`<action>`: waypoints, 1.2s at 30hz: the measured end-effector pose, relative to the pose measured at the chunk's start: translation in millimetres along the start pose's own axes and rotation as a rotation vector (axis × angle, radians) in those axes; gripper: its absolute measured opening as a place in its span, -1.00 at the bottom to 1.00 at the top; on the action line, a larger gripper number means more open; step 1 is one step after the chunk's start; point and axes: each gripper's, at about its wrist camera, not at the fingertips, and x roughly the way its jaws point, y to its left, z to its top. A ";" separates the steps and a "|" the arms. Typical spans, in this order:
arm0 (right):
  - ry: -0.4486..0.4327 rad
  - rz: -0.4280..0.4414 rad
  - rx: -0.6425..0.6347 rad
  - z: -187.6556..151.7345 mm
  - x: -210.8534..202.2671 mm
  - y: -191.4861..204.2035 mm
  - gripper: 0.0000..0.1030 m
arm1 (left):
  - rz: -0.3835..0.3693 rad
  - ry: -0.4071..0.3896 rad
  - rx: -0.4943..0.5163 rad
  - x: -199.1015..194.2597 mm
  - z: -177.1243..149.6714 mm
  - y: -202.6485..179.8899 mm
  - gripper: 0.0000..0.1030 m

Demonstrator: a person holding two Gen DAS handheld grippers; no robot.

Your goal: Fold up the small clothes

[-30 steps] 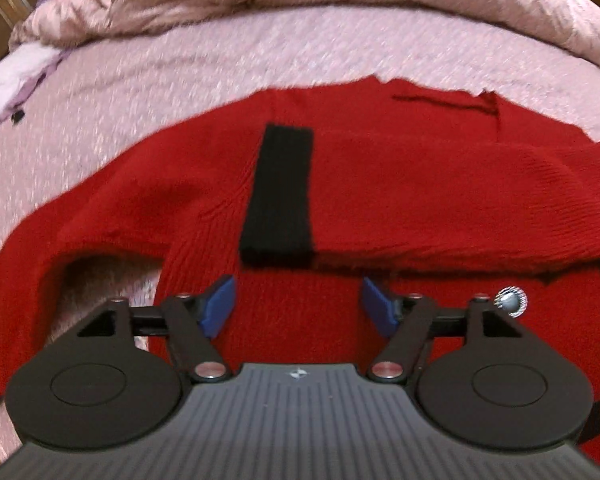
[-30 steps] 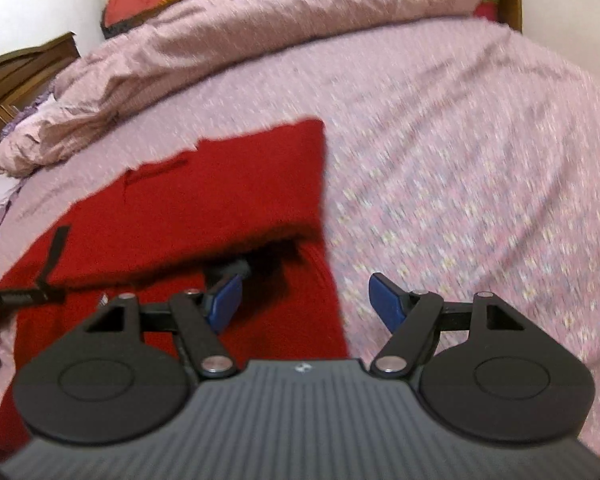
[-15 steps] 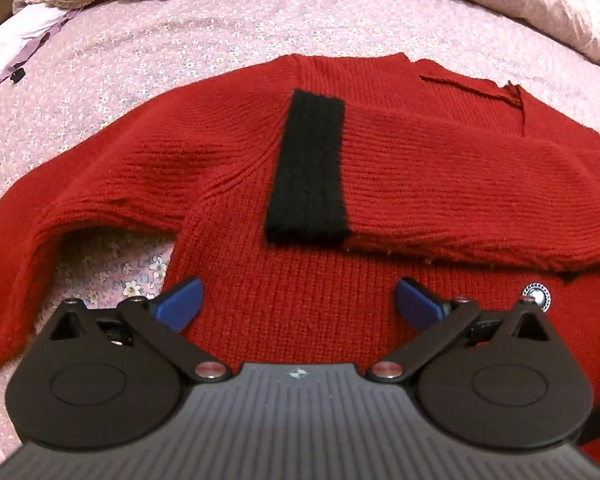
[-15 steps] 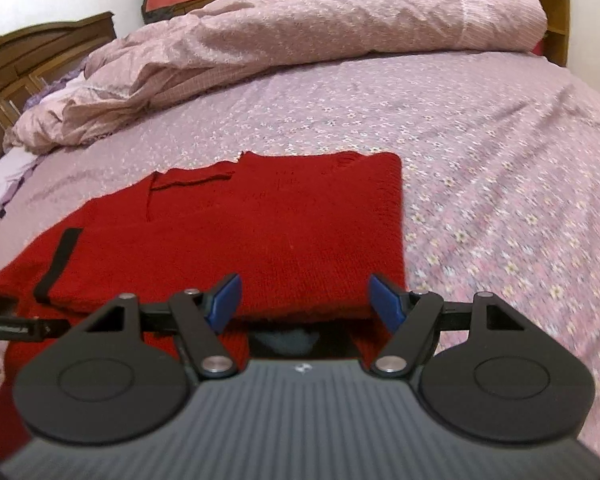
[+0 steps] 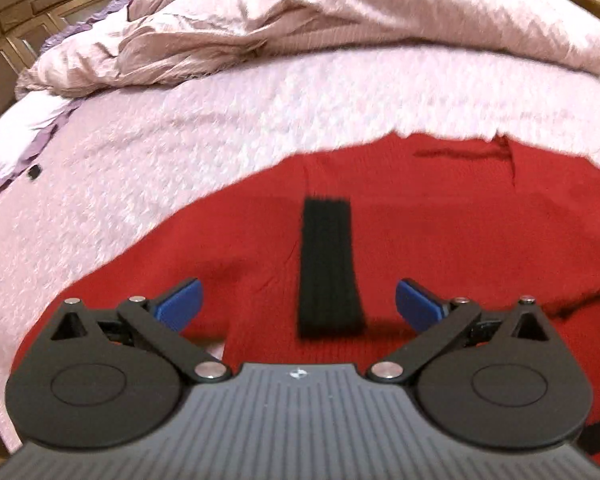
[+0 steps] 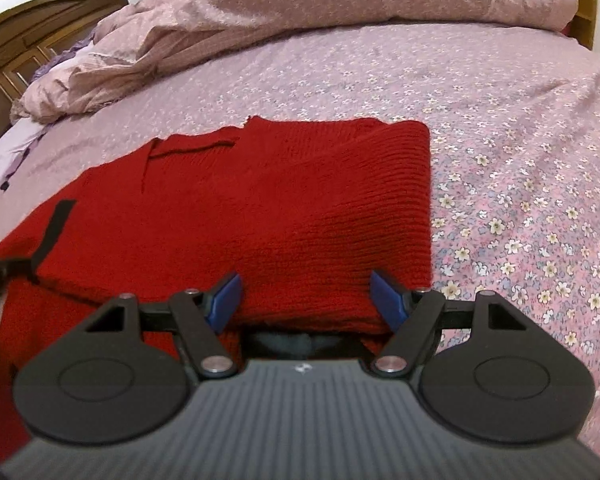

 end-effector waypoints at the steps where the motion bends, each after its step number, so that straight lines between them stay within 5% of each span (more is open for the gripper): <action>1: 0.003 0.004 0.003 0.6 -0.5 -0.3 0.43 | -0.016 0.007 -0.017 2.9 5.8 1.7 1.00; 8: -0.028 0.048 0.051 17.7 -20.7 -4.6 0.40 | -0.102 0.003 -0.042 34.5 30.3 -2.2 0.98; 12: -0.059 -0.001 0.048 32.6 -20.6 -11.2 0.40 | -0.139 -0.024 -0.040 52.8 34.9 -5.0 0.58; 22: -0.064 -0.094 0.065 42.2 11.7 -27.3 0.40 | -0.161 0.014 -0.045 78.4 31.3 -3.2 0.35; 26: -0.057 -0.107 0.043 34.3 18.5 -23.9 0.42 | -0.160 -0.010 -0.009 70.5 30.2 -8.4 -0.04; 31: -0.072 -0.121 0.012 27.2 22.6 -20.2 0.43 | -0.169 -0.045 0.025 59.9 24.4 -13.5 -0.07; 34: -0.071 -0.112 0.038 24.9 27.1 -22.4 0.43 | -0.084 -0.033 -0.002 72.4 23.4 -10.2 -0.05; 36: -0.071 -0.103 0.062 23.8 28.8 -24.4 0.43 | -0.092 -0.042 -0.045 77.1 22.9 -4.6 -0.04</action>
